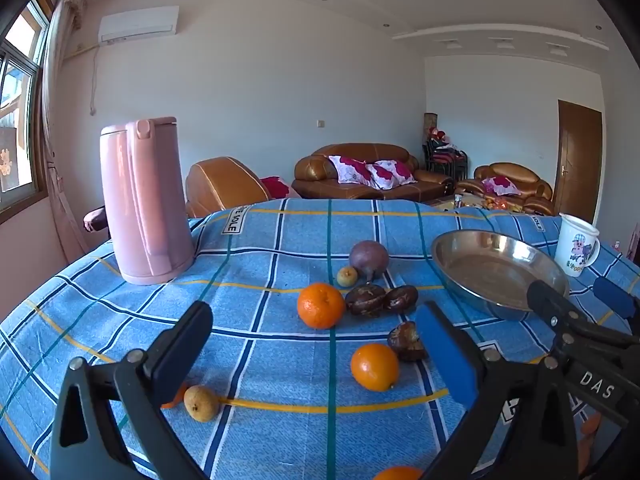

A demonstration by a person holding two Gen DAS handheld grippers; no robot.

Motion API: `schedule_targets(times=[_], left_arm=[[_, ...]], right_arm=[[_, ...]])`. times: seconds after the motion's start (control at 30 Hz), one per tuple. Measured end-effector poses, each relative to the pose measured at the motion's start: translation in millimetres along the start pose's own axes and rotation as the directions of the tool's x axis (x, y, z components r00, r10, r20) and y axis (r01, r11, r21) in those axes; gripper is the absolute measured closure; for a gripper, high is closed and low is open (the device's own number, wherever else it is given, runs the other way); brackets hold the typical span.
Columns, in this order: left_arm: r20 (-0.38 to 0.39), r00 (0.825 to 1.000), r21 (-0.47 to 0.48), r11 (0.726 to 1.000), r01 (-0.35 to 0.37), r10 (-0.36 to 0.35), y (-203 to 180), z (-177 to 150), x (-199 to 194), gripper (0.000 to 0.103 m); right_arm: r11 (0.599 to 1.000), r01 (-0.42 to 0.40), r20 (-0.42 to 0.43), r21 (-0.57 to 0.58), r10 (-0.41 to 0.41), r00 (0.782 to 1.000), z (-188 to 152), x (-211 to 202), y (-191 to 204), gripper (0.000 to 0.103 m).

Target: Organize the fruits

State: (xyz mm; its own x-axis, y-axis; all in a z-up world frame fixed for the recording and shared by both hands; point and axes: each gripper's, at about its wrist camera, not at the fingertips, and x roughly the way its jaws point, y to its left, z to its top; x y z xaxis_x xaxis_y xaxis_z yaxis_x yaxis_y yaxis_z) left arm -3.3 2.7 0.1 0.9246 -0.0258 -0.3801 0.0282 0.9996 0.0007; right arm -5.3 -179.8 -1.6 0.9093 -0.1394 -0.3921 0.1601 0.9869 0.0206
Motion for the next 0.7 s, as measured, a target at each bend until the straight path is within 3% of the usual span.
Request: schedule_targets(times=[0.7], left_arm=[[-0.001,1.0,-0.002,1.0,0.001,-0.001,0.5,0.3,0.2,0.0]], right_arm=[[1.0,0.003,-0.004,0.007,-0.003,1.0,-1.0,1.2,-1.1,0.001]])
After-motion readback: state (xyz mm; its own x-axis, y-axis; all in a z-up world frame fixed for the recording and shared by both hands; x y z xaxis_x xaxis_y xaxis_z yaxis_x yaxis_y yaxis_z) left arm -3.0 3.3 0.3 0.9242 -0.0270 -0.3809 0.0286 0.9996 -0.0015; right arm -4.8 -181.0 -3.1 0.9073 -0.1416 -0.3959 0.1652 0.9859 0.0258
